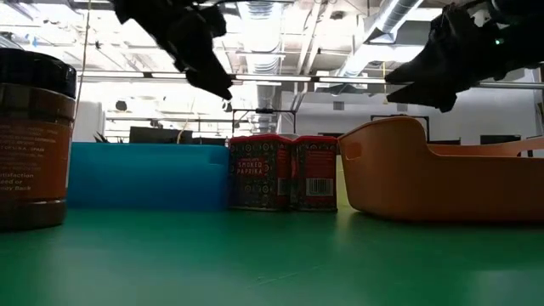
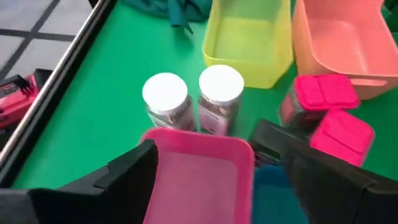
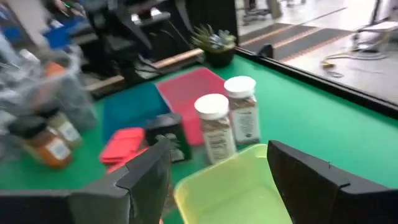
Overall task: Sort spices by type
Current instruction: Put the top white seasoning bottle into the pink bin, then put the white seasoning bottle into the pink bin
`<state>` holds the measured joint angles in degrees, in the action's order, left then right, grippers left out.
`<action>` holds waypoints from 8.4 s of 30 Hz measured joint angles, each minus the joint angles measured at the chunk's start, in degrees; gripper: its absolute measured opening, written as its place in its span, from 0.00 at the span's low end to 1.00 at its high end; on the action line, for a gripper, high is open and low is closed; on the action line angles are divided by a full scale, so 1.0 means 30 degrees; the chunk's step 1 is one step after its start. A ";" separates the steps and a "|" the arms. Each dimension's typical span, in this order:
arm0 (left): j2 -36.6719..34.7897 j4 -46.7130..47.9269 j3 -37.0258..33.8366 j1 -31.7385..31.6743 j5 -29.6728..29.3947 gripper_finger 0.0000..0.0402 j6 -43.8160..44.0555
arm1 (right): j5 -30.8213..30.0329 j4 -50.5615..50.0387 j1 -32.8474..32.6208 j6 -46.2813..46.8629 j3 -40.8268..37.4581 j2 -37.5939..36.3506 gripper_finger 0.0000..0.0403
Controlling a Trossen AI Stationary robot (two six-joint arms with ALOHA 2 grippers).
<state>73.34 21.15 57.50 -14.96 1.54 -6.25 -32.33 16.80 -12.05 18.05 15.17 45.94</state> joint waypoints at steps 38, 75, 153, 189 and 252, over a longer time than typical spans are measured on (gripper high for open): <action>1.2159 0.6860 1.2186 -0.3890 0.3575 0.81 -0.9192 | -0.6689 0.3029 -0.5706 0.0457 0.1840 0.8951 0.72; 1.4061 0.7102 1.2026 -0.3431 0.5332 0.50 -1.1572 | -0.6682 0.3984 -0.5684 0.0311 0.1818 0.8937 0.72; 0.2119 0.5528 -0.0542 -0.0798 -0.3491 0.49 0.0208 | -0.5895 0.5514 -0.4147 -0.1670 0.1833 0.6918 0.72; 0.2131 0.5411 0.2249 -0.0908 -0.3251 0.74 -0.0486 | -0.5699 0.5637 -0.4281 -0.1574 0.1833 0.6918 0.72; 1.2602 0.1029 0.7637 0.0336 0.1896 0.48 -0.5211 | -0.5181 0.5382 -0.4475 -0.1481 0.1818 0.6955 0.72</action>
<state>111.15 24.24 80.41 -13.96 7.23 -21.88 -47.88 32.95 -25.47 13.61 20.62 66.81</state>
